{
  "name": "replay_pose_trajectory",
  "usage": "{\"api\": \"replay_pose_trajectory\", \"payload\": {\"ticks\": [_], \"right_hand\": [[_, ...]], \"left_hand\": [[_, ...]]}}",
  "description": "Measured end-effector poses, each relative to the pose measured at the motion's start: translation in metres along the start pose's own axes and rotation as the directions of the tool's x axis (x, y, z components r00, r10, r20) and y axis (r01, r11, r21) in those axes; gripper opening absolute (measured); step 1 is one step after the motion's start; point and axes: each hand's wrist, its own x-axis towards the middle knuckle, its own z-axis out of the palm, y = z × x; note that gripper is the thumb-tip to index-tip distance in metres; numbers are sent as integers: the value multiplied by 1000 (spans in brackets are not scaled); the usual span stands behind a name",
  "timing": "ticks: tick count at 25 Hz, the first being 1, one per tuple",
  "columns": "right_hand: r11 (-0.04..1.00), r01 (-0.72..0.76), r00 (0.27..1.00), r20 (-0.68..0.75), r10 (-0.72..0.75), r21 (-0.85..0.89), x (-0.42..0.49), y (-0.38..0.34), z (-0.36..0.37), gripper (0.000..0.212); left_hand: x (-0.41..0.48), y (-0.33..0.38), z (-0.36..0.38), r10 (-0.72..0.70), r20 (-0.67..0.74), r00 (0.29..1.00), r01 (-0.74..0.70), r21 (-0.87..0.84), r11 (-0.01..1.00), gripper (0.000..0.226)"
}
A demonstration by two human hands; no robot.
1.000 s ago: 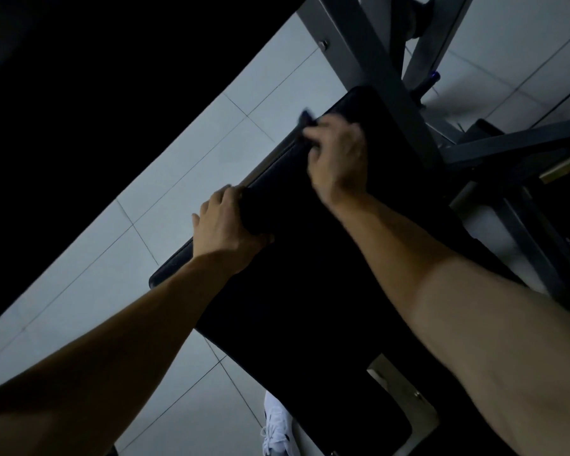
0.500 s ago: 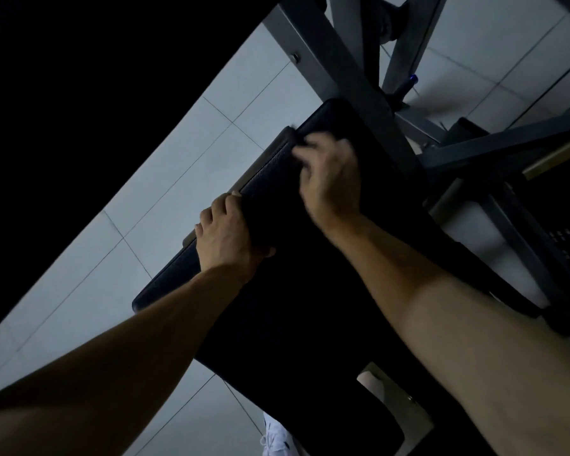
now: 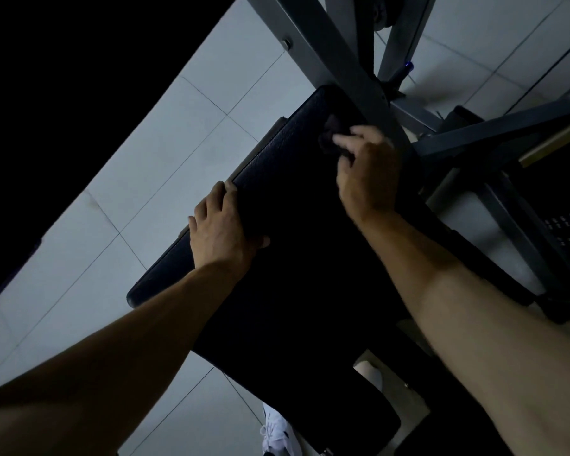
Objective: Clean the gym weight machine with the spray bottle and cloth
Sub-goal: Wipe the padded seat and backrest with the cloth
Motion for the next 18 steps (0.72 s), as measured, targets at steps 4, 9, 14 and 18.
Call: {"api": "replay_pose_trajectory", "payload": {"ticks": [4, 9, 14, 18], "right_hand": [[956, 285, 946, 138, -292, 71, -96, -39, 25, 34], [845, 527, 800, 281, -530, 91, -115, -5, 16, 41], [993, 69, 998, 2, -69, -97, -36, 36, -19, 52], [961, 205, 979, 38, -201, -184, -84, 3, -7, 69]], "left_hand": [[-1, -3, 2, 9, -18, 1000, -9, 29, 1000, 116], [-1, -6, 1, 41, 2, 999, -41, 26, 999, 113], [2, -6, 2, 36, 25, 999, -37, 18, 999, 121], [3, -8, 4, 54, 12, 998, -54, 13, 998, 120]]}}
